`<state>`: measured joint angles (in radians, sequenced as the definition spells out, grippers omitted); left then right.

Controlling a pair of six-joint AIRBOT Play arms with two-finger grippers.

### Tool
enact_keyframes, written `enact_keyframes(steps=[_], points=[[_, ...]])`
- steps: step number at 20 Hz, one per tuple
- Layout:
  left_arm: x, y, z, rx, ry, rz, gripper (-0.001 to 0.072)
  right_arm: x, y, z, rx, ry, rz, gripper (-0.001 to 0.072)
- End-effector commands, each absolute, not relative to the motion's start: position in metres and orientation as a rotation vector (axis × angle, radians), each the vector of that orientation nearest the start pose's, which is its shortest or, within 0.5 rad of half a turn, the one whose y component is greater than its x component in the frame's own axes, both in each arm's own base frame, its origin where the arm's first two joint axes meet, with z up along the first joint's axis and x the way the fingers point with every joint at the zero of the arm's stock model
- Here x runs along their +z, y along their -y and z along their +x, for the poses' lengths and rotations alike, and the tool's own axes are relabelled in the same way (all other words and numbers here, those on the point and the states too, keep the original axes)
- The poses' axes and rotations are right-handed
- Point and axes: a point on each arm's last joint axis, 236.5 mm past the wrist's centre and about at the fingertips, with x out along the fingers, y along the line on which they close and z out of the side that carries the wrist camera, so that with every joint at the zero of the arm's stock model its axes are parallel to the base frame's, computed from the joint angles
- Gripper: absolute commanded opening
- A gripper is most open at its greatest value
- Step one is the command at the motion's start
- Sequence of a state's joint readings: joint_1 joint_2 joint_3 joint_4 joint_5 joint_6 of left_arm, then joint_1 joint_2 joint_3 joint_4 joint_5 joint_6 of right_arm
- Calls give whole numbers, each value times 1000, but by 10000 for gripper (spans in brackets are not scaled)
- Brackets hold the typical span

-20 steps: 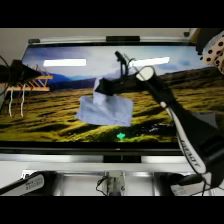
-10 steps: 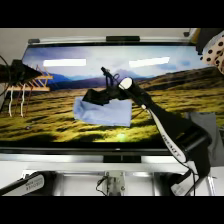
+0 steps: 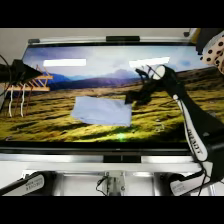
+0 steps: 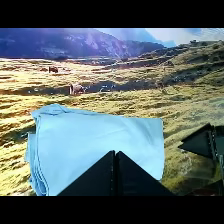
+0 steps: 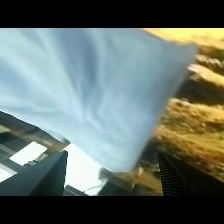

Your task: Fold the shirts.

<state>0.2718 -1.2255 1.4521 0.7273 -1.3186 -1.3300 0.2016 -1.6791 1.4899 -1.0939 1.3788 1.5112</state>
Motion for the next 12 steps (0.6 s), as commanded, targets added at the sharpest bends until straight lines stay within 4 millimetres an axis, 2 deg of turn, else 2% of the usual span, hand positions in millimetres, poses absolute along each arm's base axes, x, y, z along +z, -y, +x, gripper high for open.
enact_keyframes(steps=[1,6,9,12], points=[[200,61,417,-485,-850,-527,40,-64,-148,365,380,-1680,326,689],[200,61,417,-486,-849,-524,40,-94,-189,374,458,-1630,413,689],[200,61,417,-486,-849,-524,41,-95,-215,393,502,-1534,463,687],[200,61,417,-486,-849,-524,40,-98,-226,401,496,-1493,471,686]])
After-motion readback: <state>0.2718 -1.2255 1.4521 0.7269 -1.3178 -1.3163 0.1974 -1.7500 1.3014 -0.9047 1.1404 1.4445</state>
